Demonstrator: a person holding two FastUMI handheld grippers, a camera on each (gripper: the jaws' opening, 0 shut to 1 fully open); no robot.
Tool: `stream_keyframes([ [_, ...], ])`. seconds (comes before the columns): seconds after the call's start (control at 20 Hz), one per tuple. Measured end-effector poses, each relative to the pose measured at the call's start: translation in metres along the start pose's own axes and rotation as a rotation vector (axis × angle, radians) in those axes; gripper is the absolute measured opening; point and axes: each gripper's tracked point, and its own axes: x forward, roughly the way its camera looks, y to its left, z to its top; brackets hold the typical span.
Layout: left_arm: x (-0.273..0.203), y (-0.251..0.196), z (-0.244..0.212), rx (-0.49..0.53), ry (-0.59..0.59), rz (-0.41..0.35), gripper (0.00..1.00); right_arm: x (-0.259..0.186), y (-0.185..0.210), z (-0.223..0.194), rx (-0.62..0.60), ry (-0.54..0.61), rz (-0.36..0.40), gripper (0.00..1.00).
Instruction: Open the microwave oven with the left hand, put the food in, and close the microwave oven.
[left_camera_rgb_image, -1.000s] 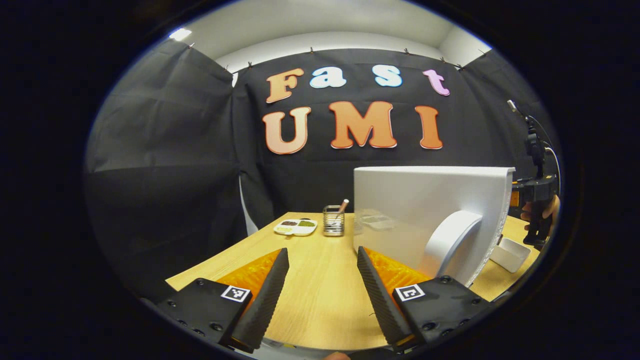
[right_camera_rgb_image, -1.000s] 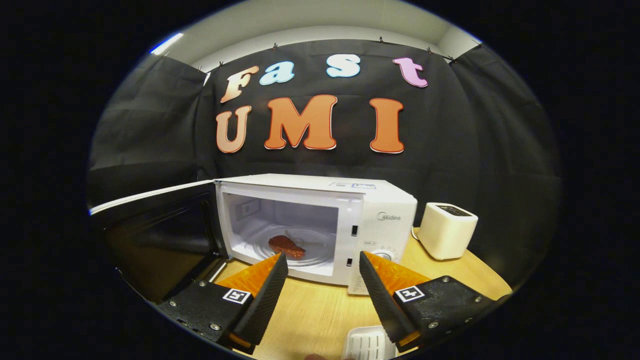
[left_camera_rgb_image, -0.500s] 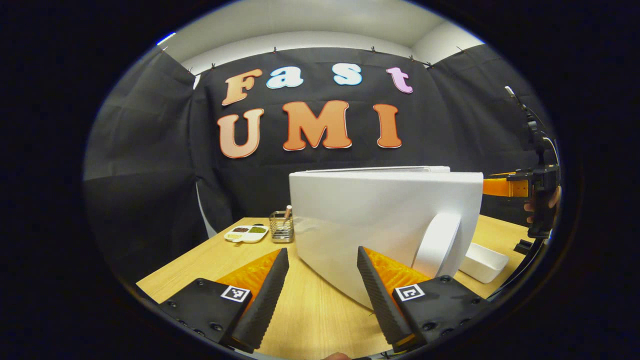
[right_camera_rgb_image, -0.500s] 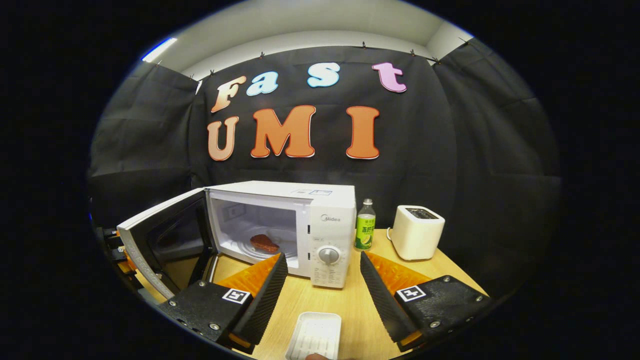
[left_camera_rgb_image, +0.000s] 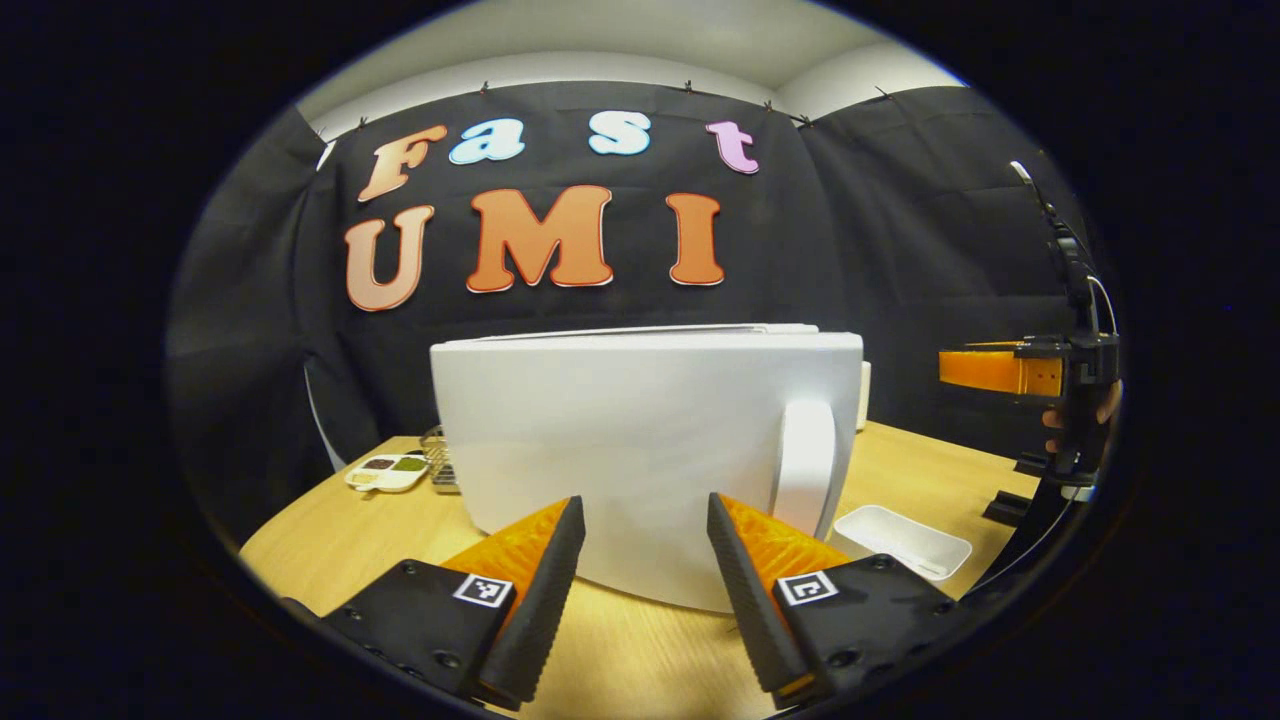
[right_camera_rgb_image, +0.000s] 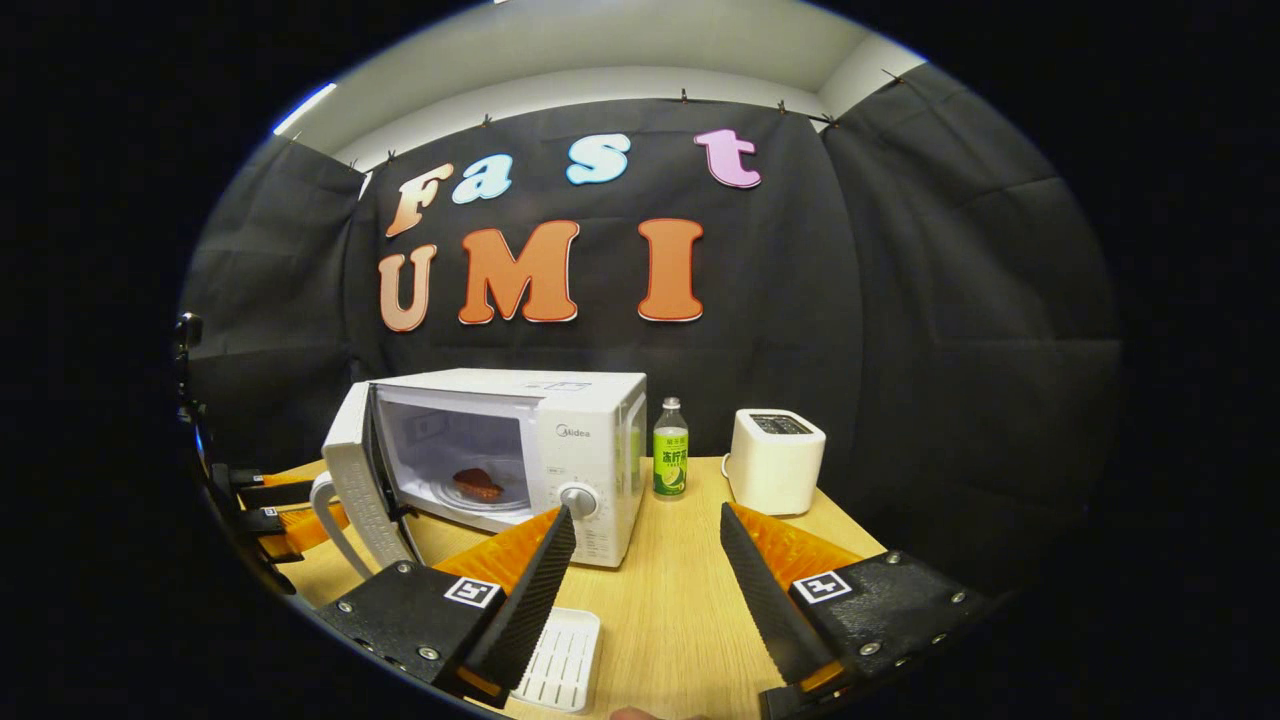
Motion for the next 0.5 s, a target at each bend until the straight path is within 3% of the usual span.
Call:
stream_keyframes([
  [0.25,0.036,-0.034,-0.012,-0.025,0.052,-0.033,0.24,-0.006,-0.030,-0.008,-0.002,0.005,-0.042,0.91],
  [0.3,0.042,-0.034,-0.012,-0.019,0.049,-0.016,0.25,-0.006,-0.035,-0.009,-0.002,0.008,-0.051,0.91],
  [0.45,0.061,-0.046,-0.010,-0.042,0.060,-0.042,0.02,-0.008,-0.047,-0.011,0.012,0.013,-0.067,0.91],
  [0.5,0.067,-0.051,-0.007,-0.046,0.058,-0.048,0.06,-0.009,-0.050,-0.010,0.013,0.011,-0.068,0.91],
])
